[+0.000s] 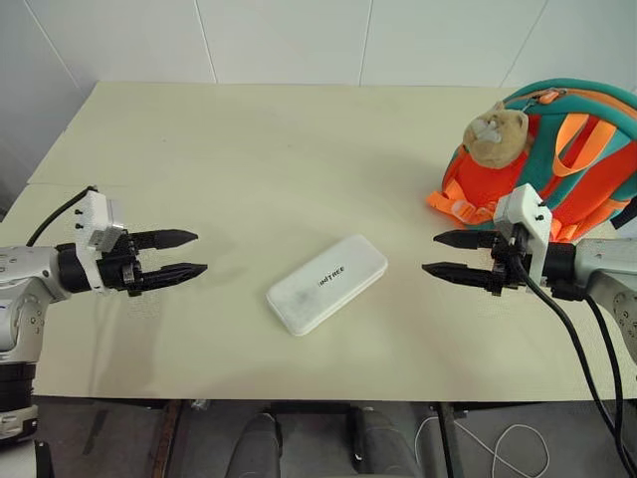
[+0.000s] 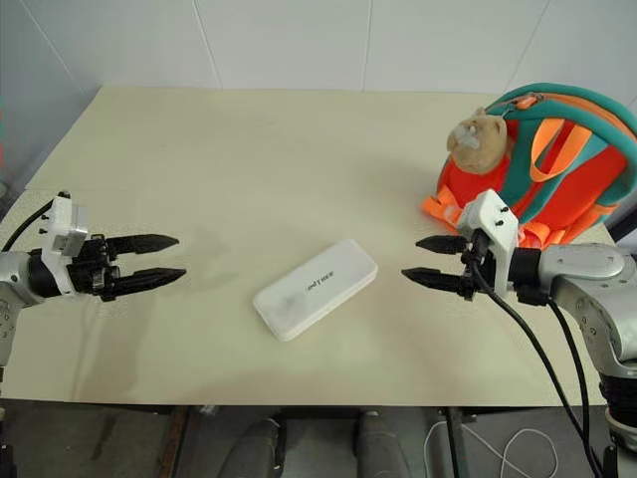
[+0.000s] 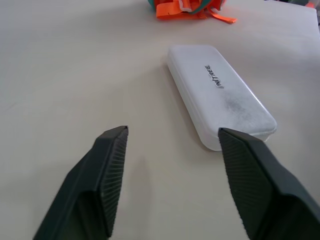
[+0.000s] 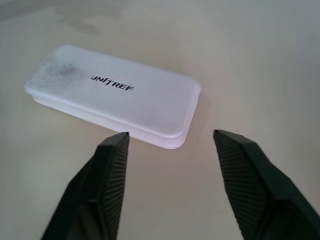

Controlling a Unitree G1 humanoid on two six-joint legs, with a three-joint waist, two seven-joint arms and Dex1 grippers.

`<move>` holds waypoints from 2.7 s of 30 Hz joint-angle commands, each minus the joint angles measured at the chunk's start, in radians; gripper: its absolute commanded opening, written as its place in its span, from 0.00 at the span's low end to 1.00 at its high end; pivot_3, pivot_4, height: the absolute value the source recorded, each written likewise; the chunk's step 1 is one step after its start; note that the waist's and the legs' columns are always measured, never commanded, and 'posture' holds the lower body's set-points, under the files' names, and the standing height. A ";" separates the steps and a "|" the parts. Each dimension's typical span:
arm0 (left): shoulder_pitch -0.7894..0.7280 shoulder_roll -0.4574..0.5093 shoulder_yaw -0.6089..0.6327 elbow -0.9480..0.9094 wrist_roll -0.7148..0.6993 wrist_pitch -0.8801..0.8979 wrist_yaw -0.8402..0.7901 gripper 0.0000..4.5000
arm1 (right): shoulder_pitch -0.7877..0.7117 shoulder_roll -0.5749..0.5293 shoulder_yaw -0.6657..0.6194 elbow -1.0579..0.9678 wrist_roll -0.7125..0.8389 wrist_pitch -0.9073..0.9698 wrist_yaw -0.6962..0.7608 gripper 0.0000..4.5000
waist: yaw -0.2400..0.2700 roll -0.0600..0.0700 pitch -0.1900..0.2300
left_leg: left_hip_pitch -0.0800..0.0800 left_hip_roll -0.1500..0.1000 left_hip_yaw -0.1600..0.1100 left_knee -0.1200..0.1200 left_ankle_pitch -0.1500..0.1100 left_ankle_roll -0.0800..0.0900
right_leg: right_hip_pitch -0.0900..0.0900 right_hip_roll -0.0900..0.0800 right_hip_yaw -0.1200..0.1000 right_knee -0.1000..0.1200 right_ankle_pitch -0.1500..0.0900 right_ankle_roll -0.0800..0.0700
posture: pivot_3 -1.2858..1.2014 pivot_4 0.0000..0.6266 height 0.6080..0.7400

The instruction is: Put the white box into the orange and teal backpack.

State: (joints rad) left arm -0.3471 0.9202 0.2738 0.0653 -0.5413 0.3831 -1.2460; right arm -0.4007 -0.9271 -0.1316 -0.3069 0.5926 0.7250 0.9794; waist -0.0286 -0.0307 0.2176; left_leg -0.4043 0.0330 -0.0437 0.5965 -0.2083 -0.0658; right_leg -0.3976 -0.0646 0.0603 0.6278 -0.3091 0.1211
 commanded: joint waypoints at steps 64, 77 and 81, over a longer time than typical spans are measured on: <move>-0.041 -0.169 -0.288 -0.241 -0.054 0.592 0.356 0.00 | -0.159 0.254 0.367 0.138 -0.393 -0.007 0.133 0.00 | -0.005 0.000 0.000 | 0.000 0.000 -0.001 0.009 0.001 -0.001 | -0.001 0.001 0.002 0.008 0.003 0.000 | 0.52 0.24 1.00; -0.081 -0.107 -0.330 -0.215 -0.014 0.579 0.254 0.00 | -0.111 0.181 0.368 0.041 -0.372 0.037 0.155 0.00 | 0.000 0.000 0.000 | -0.002 0.000 -0.001 0.007 0.000 0.000 | -0.001 0.001 0.001 0.003 0.002 -0.001 | 0.52 0.24 1.00; -0.076 -0.104 -0.332 -0.216 -0.008 0.583 0.251 0.00 | -0.104 0.171 0.368 0.042 -0.382 0.033 0.145 0.00 | 0.000 0.000 0.000 | -0.002 0.000 -0.001 0.006 0.000 0.000 | -0.001 0.001 0.001 0.001 0.002 0.000 | 0.52 0.24 1.00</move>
State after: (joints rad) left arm -0.4171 0.8245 -0.0469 -0.1085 -0.5277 0.9790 -0.9639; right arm -0.5041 -0.7583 0.2301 -0.2096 0.1793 0.7702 1.1166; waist -0.0289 -0.0309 0.2174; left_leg -0.4064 0.0325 -0.0445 0.6027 -0.2087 -0.0658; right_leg -0.3986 -0.0635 0.0617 0.6291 -0.3066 0.1214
